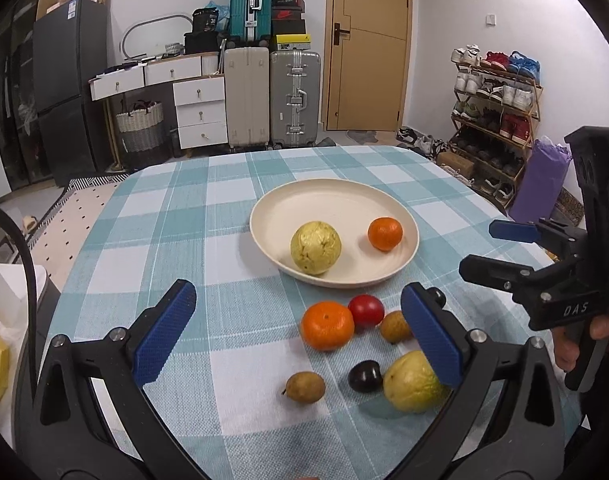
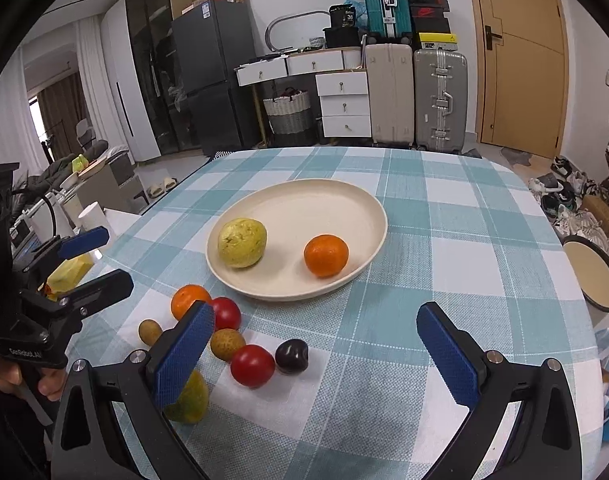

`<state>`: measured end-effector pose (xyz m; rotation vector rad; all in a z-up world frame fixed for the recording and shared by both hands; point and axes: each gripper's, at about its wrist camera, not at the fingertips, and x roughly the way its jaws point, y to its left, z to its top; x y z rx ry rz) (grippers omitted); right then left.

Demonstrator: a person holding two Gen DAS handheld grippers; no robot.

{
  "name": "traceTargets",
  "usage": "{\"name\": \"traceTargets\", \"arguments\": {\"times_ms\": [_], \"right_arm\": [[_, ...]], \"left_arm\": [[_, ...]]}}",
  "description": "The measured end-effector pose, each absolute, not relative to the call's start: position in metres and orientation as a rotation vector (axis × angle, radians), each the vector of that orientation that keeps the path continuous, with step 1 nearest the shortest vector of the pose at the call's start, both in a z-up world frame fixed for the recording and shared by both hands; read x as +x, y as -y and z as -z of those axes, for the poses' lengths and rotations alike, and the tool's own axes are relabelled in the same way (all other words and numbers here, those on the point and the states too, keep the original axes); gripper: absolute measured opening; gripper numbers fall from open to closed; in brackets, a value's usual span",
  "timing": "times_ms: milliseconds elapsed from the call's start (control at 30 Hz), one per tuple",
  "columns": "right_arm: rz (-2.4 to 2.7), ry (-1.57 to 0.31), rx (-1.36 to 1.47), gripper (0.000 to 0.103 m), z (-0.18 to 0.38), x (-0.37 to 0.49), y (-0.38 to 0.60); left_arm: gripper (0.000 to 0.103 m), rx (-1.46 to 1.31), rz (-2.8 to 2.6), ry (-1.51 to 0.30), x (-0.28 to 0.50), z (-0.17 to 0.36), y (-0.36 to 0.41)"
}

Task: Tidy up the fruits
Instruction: 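Move the right tool to the green citrus and grasp it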

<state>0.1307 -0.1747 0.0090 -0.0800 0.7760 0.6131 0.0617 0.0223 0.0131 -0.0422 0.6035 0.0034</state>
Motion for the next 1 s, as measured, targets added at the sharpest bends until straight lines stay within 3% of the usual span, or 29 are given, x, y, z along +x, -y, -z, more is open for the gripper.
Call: {"name": "traceTargets", "arguments": {"times_ms": [1000], "right_arm": [[-0.748,-0.959,-0.133,0.102,0.02,0.128,0.163]], "left_arm": [[0.102,-0.004,0.048,-0.76,0.068,0.017,-0.032]]}}
